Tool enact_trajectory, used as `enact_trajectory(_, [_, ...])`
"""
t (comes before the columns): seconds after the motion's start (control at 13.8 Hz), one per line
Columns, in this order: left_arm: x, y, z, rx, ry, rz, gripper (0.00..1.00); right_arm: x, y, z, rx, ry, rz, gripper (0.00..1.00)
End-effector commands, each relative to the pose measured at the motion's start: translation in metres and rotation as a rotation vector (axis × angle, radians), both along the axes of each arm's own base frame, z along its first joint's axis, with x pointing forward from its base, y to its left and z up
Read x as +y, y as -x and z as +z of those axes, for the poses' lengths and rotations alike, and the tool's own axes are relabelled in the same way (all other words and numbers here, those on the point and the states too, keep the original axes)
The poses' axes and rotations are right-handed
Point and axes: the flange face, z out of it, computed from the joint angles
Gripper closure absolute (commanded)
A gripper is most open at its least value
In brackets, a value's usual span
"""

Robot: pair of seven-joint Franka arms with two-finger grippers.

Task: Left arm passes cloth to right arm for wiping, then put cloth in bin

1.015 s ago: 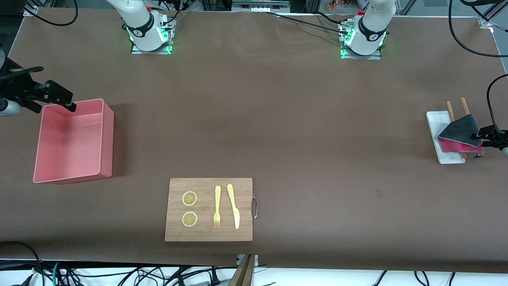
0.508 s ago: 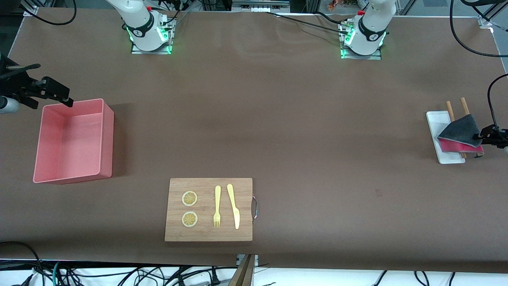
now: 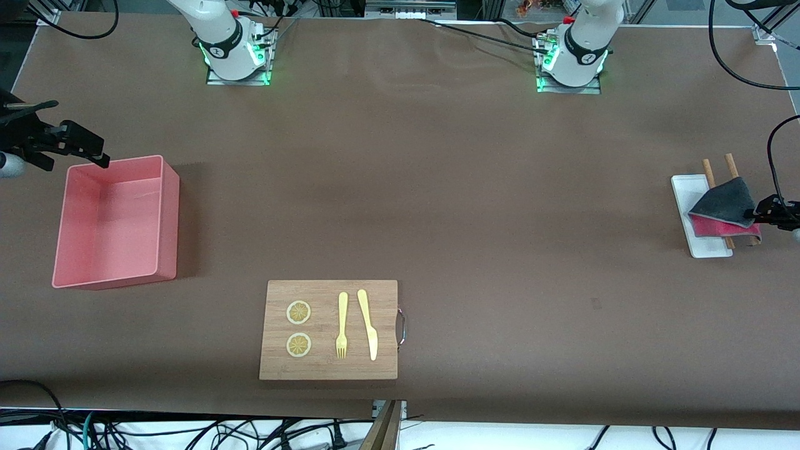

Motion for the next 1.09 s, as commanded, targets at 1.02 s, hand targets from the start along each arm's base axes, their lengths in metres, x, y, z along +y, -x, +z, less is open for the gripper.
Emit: enact_trajectory(1.02, [-0.005, -0.005, 0.010, -0.007, 0.019, -0.022, 0.72, 0.037, 0.018, 0.027, 0.011, -0.152, 0.572, 0.00])
